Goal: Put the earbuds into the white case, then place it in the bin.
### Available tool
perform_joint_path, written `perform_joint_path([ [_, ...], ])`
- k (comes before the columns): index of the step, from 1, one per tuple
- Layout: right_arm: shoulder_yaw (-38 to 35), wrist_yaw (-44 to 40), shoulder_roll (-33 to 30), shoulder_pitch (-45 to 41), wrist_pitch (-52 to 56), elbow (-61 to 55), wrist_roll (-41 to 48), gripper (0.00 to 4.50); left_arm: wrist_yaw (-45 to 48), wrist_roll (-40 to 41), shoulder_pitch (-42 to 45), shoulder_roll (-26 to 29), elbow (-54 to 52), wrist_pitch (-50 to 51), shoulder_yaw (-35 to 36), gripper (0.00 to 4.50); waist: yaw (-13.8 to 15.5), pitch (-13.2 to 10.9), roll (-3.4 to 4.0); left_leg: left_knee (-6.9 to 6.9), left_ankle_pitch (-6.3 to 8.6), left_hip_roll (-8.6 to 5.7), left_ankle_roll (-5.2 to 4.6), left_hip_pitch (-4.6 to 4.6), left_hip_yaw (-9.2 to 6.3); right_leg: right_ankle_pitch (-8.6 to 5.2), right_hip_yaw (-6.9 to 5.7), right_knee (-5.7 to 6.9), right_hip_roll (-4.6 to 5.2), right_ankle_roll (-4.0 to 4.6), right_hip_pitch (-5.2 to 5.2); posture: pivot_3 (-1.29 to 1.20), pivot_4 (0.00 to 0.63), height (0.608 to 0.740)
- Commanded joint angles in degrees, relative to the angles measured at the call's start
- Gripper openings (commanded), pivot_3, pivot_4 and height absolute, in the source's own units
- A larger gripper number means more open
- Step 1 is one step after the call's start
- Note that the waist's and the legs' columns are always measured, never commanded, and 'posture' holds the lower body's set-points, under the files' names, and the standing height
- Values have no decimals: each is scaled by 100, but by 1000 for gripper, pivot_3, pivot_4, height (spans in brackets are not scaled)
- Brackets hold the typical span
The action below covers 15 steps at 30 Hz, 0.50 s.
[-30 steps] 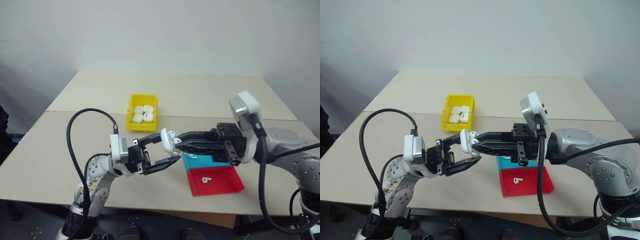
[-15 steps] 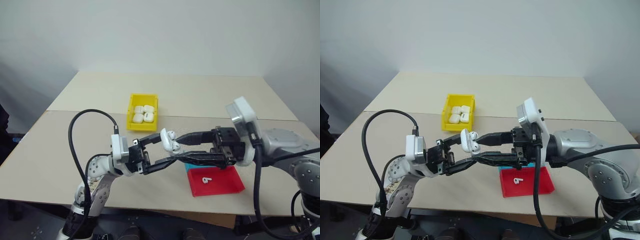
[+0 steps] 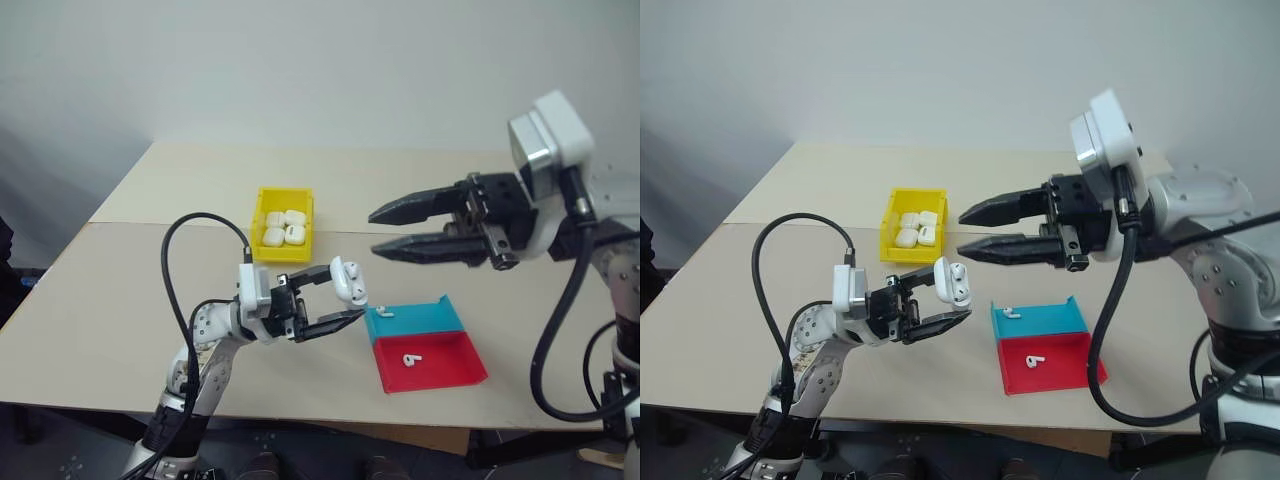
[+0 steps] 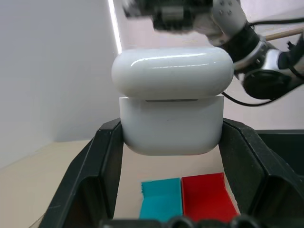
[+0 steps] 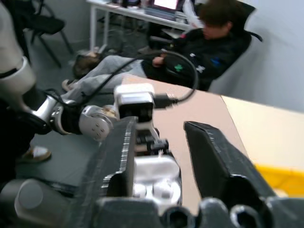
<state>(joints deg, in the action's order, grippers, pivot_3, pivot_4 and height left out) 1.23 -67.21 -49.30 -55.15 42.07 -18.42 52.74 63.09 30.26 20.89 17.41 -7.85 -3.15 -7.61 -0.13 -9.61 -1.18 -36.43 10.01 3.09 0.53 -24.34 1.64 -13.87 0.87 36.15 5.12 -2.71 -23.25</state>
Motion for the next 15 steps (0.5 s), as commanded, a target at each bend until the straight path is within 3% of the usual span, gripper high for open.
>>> perform_joint_path([
  [1, 634, -401, 250, -679, -124, 319, -629, 586, 60, -170, 407, -68, 200, -150, -40, 2736, -2, 0, 0, 0, 0, 0, 0, -3, 1, 20, 0, -1, 0, 12, -2, 0, 150, 740],
  [3, 918, -582, 372, -937, -231, 415, -975, 31, 12, -223, 546, -130, 290, -138, -55, 2736, -4, -1, 1, 0, 0, -2, 0, -11, 2, 28, 1, 1, 2, 14, -12, 0, 150, 740],
  [10, 1597, -893, 679, -1291, -694, 454, -2072, 31, -1, -315, 585, -232, 292, -199, -54, 2736, 8, 0, 1, -2, 9, -5, -14, -35, 2, 24, -2, -4, 4, 6, -26, 0, 150, 740],
  [15, 1867, -1119, 572, -1142, -1070, 309, -2713, 31, -36, -326, 512, -250, 206, -216, -38, 2736, 15, 0, 1, -3, 9, -5, -14, -36, 2, 24, -3, 0, 4, 7, -30, 0, 150, 740],
])
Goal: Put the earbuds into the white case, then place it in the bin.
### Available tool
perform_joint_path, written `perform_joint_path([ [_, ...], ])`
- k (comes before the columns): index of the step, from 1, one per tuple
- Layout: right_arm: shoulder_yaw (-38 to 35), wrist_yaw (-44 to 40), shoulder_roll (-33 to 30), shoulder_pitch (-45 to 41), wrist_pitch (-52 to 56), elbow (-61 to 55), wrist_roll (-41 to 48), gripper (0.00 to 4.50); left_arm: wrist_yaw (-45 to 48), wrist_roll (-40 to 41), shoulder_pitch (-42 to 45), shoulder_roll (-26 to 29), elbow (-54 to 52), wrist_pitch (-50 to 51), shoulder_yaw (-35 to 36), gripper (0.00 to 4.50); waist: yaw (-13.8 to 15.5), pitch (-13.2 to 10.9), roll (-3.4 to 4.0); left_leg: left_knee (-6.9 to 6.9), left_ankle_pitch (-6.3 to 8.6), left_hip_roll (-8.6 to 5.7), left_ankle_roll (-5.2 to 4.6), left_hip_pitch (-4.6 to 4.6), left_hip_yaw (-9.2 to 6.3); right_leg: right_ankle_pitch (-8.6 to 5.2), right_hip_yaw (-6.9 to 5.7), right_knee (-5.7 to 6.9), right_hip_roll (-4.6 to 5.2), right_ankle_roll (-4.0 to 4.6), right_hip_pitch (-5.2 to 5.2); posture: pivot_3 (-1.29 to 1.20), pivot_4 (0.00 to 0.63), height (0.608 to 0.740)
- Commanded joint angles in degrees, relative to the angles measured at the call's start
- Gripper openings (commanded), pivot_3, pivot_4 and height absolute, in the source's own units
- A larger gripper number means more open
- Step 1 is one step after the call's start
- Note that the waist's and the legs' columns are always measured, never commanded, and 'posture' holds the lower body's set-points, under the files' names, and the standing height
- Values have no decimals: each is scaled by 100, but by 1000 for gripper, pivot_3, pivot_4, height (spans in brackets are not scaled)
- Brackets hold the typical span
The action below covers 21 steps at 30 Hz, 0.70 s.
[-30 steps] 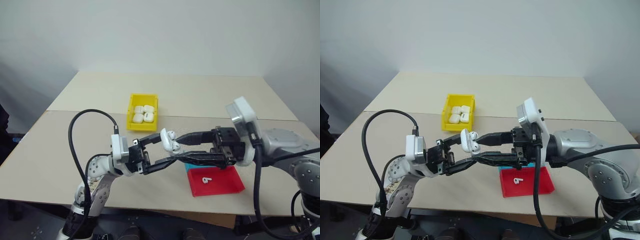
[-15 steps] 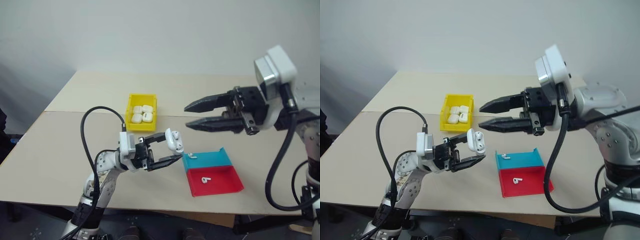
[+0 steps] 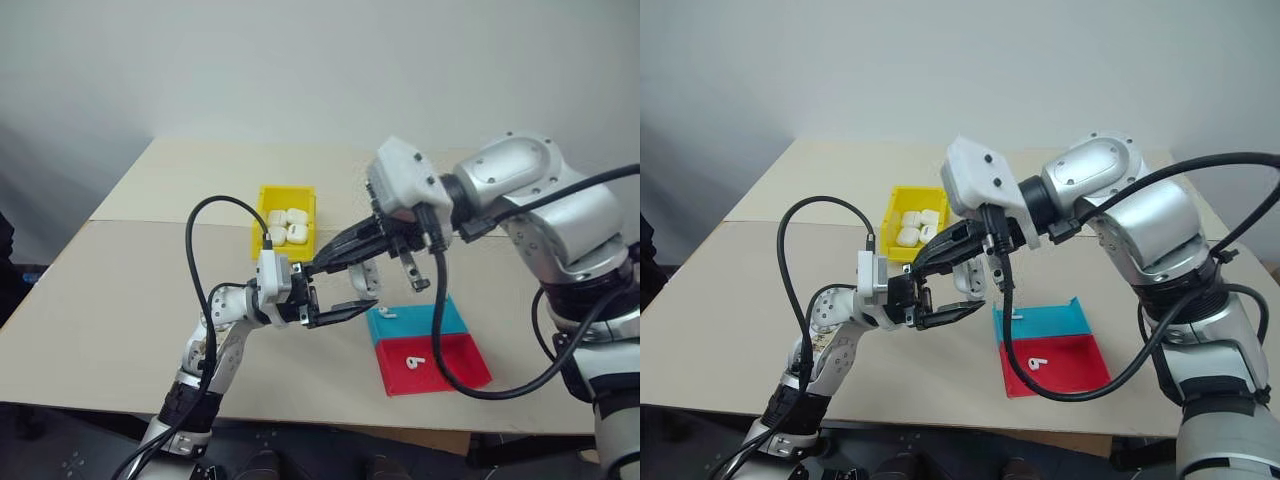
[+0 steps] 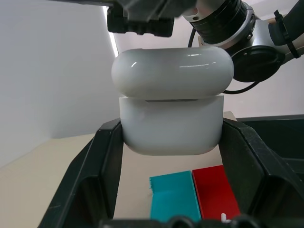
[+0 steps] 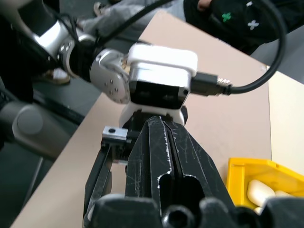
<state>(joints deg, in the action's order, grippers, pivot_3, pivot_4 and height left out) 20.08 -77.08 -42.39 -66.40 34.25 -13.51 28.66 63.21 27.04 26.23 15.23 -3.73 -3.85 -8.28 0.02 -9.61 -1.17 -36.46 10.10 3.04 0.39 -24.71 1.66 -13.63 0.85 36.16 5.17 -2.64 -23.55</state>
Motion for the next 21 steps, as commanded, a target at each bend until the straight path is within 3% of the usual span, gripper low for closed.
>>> perform_joint_path([
  [1, 10, -181, -184, 46, -384, -184, -449, 31, -43, 12, -41, -20, -232, -148, 43, 2736, 2, 0, 0, -2, 0, 0, 0, 0, 0, 0, 0, 2, 0, 0, 0, 0, 150, 740],
  [8, -256, -450, -521, 332, -726, -137, -647, 31, -82, 22, -129, -8, -269, -196, 117, 2736, 7, 0, 0, -4, 0, 0, 0, 3, 1, 1, 0, 4, 1, 1, 1, 0, 150, 740],
  [12, -750, -299, -338, 235, -559, -1, -233, 31, -125, 2, -155, -43, -245, -243, 123, 2736, -1, 0, 1, -3, 0, 2, 0, 4, 0, 1, -1, 5, -2, 2, 1, 0, 150, 740],
  [17, -1605, 272, -36, 264, -668, 304, 30, 31, -465, -168, -196, -26, -386, -360, 221, 2736, 3, 0, 0, -4, 0, 1, 0, 7, 0, 2, -1, 7, -1, 3, 5, 0, 150, 740],
  [21, -2402, 1198, 171, 589, -196, 236, 441, 31, -1680, -610, 144, -172, -503, -55, 505, 2736, 39, 0, 0, -5, 0, 1, 0, 7, -2, 2, -2, 7, 0, 2, 9, 0, 150, 740],
])
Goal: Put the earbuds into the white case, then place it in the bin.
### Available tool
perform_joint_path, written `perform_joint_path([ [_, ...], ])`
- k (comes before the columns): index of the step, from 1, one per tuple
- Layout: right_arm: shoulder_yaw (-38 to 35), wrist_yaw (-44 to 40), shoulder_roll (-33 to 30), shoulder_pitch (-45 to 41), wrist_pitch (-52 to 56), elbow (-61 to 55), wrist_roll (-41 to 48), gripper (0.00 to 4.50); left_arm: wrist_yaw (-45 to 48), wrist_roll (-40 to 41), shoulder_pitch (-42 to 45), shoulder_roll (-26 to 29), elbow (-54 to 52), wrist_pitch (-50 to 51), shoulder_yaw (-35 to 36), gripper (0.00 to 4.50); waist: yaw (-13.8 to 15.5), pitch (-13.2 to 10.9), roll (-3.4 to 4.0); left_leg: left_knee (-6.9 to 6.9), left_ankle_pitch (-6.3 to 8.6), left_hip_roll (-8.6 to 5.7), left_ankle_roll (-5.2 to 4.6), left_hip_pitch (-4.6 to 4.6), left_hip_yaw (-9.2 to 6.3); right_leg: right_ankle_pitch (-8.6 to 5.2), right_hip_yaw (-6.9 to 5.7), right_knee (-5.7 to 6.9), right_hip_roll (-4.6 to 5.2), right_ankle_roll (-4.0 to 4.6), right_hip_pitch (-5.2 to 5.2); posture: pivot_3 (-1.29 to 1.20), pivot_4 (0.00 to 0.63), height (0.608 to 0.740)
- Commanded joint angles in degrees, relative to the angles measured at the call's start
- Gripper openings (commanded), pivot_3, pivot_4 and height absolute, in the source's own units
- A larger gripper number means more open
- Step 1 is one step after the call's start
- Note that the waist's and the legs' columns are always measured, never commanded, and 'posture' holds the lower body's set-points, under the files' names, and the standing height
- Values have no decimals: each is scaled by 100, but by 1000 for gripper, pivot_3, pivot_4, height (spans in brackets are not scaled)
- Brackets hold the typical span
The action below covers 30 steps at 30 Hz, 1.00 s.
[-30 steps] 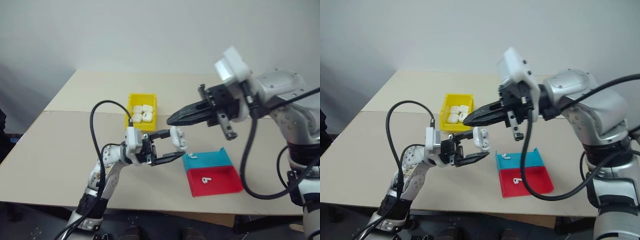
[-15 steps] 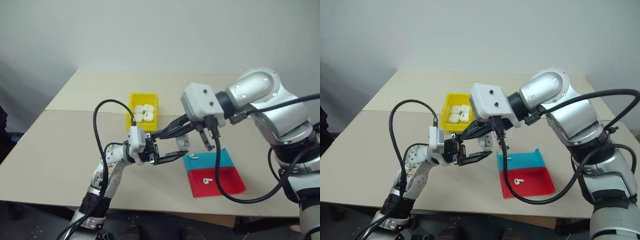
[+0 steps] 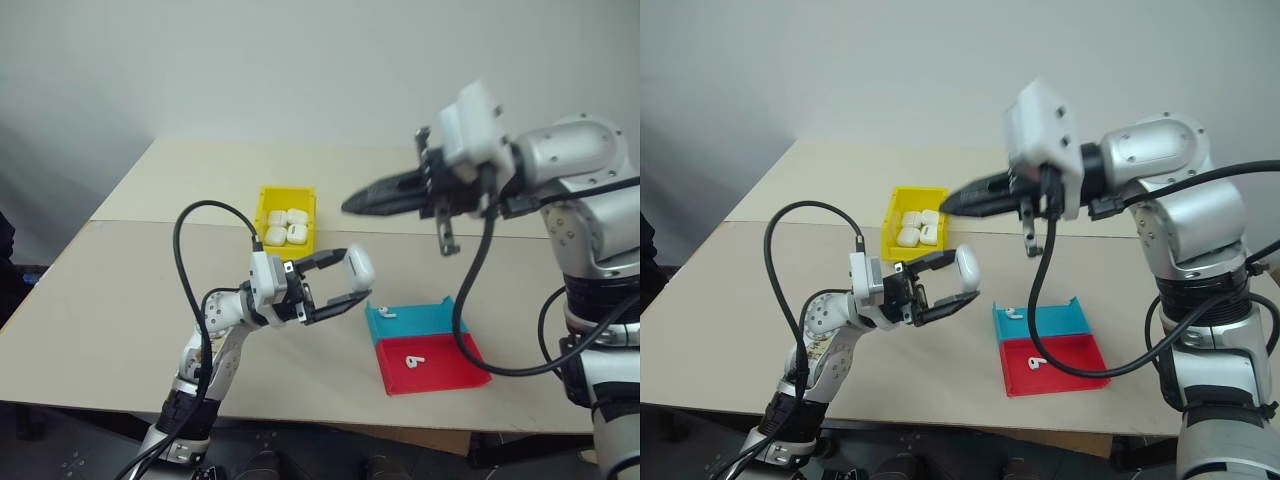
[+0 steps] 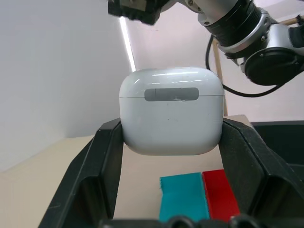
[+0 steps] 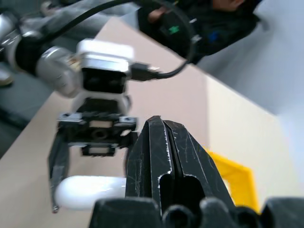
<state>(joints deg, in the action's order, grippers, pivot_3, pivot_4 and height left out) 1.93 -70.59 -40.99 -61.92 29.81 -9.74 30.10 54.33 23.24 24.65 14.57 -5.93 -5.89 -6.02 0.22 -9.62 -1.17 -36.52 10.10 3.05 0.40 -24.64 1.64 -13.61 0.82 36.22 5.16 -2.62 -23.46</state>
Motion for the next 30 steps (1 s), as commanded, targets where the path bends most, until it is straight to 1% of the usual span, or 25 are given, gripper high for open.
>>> perform_joint_path([
  [1, -665, 704, 26, 314, 307, -216, 294, 31, -1175, -377, 424, -141, -285, 391, 333, 2736, 44, 0, -1, -2, 0, -1, 0, 0, 0, 1, -1, -1, 0, -1, 2, 0, 150, 740],
  [3, -711, 1020, -60, 857, 464, -428, 179, 31, -2002, -630, 793, -117, -258, 1323, 457, 2736, 70, 1, -3, -8, 0, -1, 0, 2, -7, 1, -10, -4, 1, -2, 16, 0, 150, 740],
  [5, -712, 1384, -102, 1318, 634, -628, 79, 31, -2685, -822, 1072, -177, -147, 1940, 590, 2736, 61, 2, -3, -18, 0, -3, 0, 3, -9, 4, -10, -5, 3, -9, 22, 0, 150, 740],
  [6, -737, 1573, -70, 1468, 745, -703, 101, 31, -2952, -915, 1159, -241, -64, 2058, 635, 2736, 49, 1, -3, -18, 0, -5, 0, 3, -8, 5, -9, -6, 4, -11, 23, 0, 150, 740],
  [8, -776, 1912, 23, 1783, 938, -890, 166, 31, -3714, -1404, 1355, -481, 407, 1866, 660, 2736, 45, 2, -2, -19, 0, -7, 0, 3, -9, 6, -7, -3, 4, -12, 21, 0, 150, 740],
  [11, -740, 2211, -9, 2186, 1128, -1154, 135, 31, -4731, -2024, 1833, -718, 1362, 2258, 624, 2736, 48, 2, -3, -19, 0, -6, -1, 3, -12, 6, -8, -1, 0, -12, 20, 0, 150, 740],
  [15, -791, 2491, -173, 2505, 1345, -1308, 56, 31, -5413, -2404, 2218, -883, 2318, 2457, 617, 2736, 31, 1, -4, -19, 1, -10, -1, 2, -14, 5, -7, -6, 2, -14, 20, 0, 150, 740],
  [17, -811, 2574, -225, 2585, 1403, -1354, 53, 31, -5486, -2268, 2454, -933, 2722, 2762, 791, 2736, 33, 0, -4, -19, 1, -10, -1, 0, -14, 5, -7, -6, 2, -13, 18, 0, 150, 740],
  [19, -783, 2644, -277, 2641, 1435, -1407, 36, 0, -5445, -2242, 2613, -900, 3049, 2830, 837, 3453, 37, 0, -6, -18, 0, -10, -1, 0, -14, 5, -8, -6, 2, -13, 17, 0, 150, 740],
  [22, -698, 2721, -337, 2705, 1434, -1468, -37, 0, -5466, -2371, 2784, -824, 3379, 2772, 778, 4254, 32, 0, -5, -18, 1, -11, 0, -1, -14, 5, -8, -8, 2, -14, 16, 0, 150, 740],
  [23, -679, 2744, -330, 2712, 1426, -1474, -44, 0, -5427, -2466, 2794, -774, 3420, 2650, 681, 4424, 32, 0, -5, -18, 1, -11, 0, -1, -14, 5, -8, -8, 3, -14, 17, 0, 150, 740],
  [26, -605, 2795, -316, 2729, 1396, -1490, -81, 0, -5274, -2401, 2738, -766, 3264, 2292, 673, 4424, 33, 0, -6, -15, 1, -11, 0, -1, -14, 5, -8, -9, 2, -13, 16, 0, 150, 740],
  [30, -475, 2741, -322, 2724, 1297, -1467, -160, 0, -4661, -1682, 2407, -855, 2429, 1915, 1023, 4424, 35, 0, -5, -15, 1, -11, 1, -3, -13, 5, -8, -10, 5, -13, 16, 0, 150, 740],
])
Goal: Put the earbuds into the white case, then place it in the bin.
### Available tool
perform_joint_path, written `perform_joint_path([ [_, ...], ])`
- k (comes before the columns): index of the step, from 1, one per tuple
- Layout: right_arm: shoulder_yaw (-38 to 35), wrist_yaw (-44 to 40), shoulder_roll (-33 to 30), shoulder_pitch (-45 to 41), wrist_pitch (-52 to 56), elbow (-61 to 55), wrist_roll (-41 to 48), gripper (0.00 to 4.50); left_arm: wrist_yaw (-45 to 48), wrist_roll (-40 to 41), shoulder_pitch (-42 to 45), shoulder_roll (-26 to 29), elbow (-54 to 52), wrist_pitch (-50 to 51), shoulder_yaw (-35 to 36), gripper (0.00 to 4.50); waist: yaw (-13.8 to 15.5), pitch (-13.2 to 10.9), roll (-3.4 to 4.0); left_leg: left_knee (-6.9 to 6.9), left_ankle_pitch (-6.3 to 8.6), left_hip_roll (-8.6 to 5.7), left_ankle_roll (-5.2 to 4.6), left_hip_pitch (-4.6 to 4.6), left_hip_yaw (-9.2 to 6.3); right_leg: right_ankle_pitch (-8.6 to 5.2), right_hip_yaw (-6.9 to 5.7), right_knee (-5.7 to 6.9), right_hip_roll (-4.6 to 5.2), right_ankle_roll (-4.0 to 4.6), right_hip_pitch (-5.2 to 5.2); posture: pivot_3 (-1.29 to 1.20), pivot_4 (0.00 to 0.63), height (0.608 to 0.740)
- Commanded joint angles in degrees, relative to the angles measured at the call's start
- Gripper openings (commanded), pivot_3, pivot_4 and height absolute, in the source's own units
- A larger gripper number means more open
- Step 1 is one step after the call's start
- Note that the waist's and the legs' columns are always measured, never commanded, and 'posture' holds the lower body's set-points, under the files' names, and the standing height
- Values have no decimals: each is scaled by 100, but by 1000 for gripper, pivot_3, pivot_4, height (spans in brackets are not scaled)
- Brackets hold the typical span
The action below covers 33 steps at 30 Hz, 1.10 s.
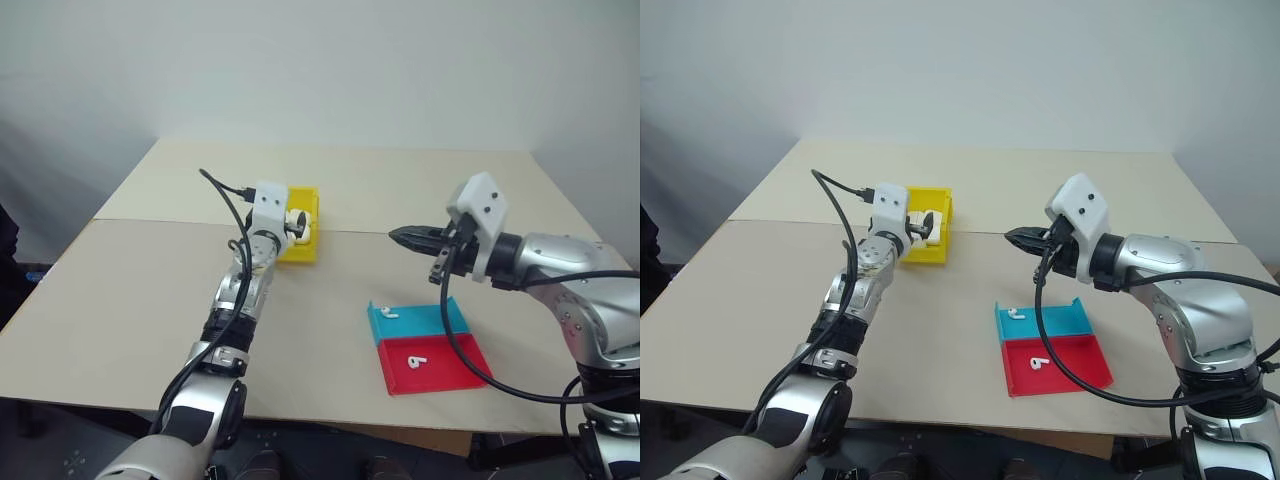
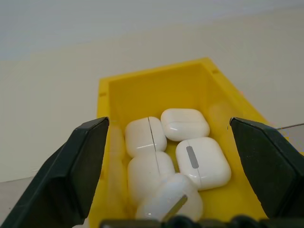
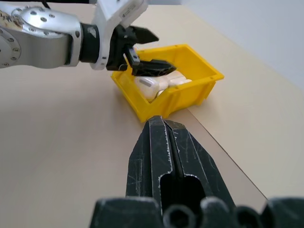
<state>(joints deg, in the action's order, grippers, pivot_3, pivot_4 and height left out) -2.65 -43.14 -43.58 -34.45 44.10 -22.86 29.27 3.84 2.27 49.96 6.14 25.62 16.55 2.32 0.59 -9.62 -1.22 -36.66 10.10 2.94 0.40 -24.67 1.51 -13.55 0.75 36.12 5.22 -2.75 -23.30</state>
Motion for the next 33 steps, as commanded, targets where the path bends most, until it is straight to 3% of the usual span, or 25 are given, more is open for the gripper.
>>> perform_joint_path([
  [1, 49, -89, -90, -8, -242, -134, -137, 0, 768, 949, -335, -14, -1227, -120, 381, 4424, -3, 0, 0, 0, 0, 0, 0, 0, 0, 0, 0, 0, 1, 0, 0, 0, 150, 740],
  [5, 228, -640, -329, 218, -878, -28, -407, 0, 1637, 1739, -1201, 432, -2724, 471, 467, 4424, -62, 1, 2, 7, 1, 1, 0, 4, 2, -1, 3, 2, -1, 1, 0, 0, 150, 740],
  [8, -32, -1315, -592, 819, -2077, 189, -633, 0, 2356, 2125, -2168, 1235, -4036, 846, 484, 4424, -85, 1, 2, 7, 0, 1, 0, 9, 1, -1, 3, 5, -1, 1, 3, 0, 150, 740],
  [12, -621, -2510, -905, 1353, -3995, 967, -635, 0, 2777, 2897, -3039, 2130, -5282, 1424, 1060, 4424, -97, 0, 0, 7, 0, 1, 1, 12, 4, -1, 3, 1, 3, 0, 7, 0, 150, 740],
  [16, -1040, -3673, -1359, 1328, -4638, 1707, -199, 0, 3514, 3601, -4053, 3071, -6087, 1651, 1903, 4424, -121, 0, 2, 2, -1, 6, 3, 38, 10, -3, 5, 2, 3, 1, 25, 0, 150, 740],
  [22, -1159, -4444, -1876, 1054, -5321, 2821, -394, 0, 4454, 5256, -5318, 3923, -6560, 2025, 3700, 4424, -151, 0, 1, 2, -1, 21, 4, 52, 17, -30, 8, 10, -5, 32, 23, 0, 150, 740],
  [27, -1298, -4658, -2152, 1100, -5706, 3429, -483, 0, 4940, 5092, -6309, 4311, -6524, 1974, 4639, 4424, -142, 0, 3, 2, -1, 19, 4, 52, 27, -42, 14, 7, 0, 22, 20, 0, 150, 740],
  [33, -1257, -4518, -2198, 1330, -5801, 3554, -636, 0, 5371, 4861, -7078, 4273, -6460, 1748, 5034, 4424, -126, 0, 3, 2, 0, 20, 5, 51, 32, -45, 16, 8, 2, 21, 15, 0, 150, 740],
])
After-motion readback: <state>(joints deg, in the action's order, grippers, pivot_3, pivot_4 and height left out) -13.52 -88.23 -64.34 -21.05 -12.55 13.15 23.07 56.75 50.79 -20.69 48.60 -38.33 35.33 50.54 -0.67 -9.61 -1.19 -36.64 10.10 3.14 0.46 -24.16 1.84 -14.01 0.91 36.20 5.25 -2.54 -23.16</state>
